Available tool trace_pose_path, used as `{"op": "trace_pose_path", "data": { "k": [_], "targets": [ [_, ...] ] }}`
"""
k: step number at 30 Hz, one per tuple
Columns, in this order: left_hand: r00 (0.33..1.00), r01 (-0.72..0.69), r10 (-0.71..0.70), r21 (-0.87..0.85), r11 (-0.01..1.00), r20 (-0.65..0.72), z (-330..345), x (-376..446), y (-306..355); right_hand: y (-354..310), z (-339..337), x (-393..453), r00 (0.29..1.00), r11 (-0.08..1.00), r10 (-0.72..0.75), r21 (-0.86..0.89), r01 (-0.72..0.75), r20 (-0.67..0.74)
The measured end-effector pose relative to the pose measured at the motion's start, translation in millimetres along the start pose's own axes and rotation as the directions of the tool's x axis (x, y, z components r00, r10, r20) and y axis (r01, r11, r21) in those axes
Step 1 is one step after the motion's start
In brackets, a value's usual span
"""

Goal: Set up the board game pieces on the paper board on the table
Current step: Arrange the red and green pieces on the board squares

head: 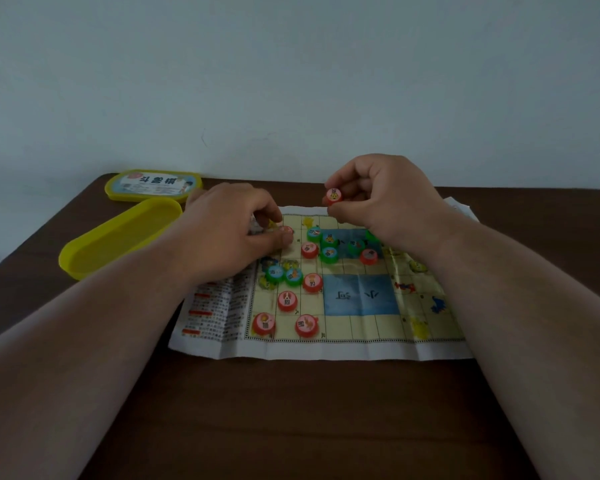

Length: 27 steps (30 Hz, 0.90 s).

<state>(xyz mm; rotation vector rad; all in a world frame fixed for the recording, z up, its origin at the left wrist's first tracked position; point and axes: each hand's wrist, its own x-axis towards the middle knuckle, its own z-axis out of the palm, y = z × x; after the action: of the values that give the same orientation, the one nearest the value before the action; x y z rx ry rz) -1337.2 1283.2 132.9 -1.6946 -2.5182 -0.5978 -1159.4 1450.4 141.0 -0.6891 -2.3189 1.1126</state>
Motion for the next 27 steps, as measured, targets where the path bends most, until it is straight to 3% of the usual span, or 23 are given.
{"op": "trace_pose_path", "data": {
  "k": [4,17,27],
  "targets": [
    [0.999,-0.014,0.013,-0.025,1.0,-0.03,-3.1,-2.1,0.8,-2.1,0.1,-1.4,1.0,1.0,0.008,0.021,-0.009,0.015],
    [0.998,-0.021,0.02,0.014,1.0,0.057,-2.8,-3.6,2.1,-1.9,-1.9,-1.5,1.0,1.0,-0.003,0.015,0.002,0.029],
    [0.969,0.194,-0.23,-0.297,0.935,-0.092,-8.1,-0.2,-12.3,-5.4,2.2,-3.7,0.999,0.998,-0.048,-0.031,0.048,-0.004]
  ]
}}
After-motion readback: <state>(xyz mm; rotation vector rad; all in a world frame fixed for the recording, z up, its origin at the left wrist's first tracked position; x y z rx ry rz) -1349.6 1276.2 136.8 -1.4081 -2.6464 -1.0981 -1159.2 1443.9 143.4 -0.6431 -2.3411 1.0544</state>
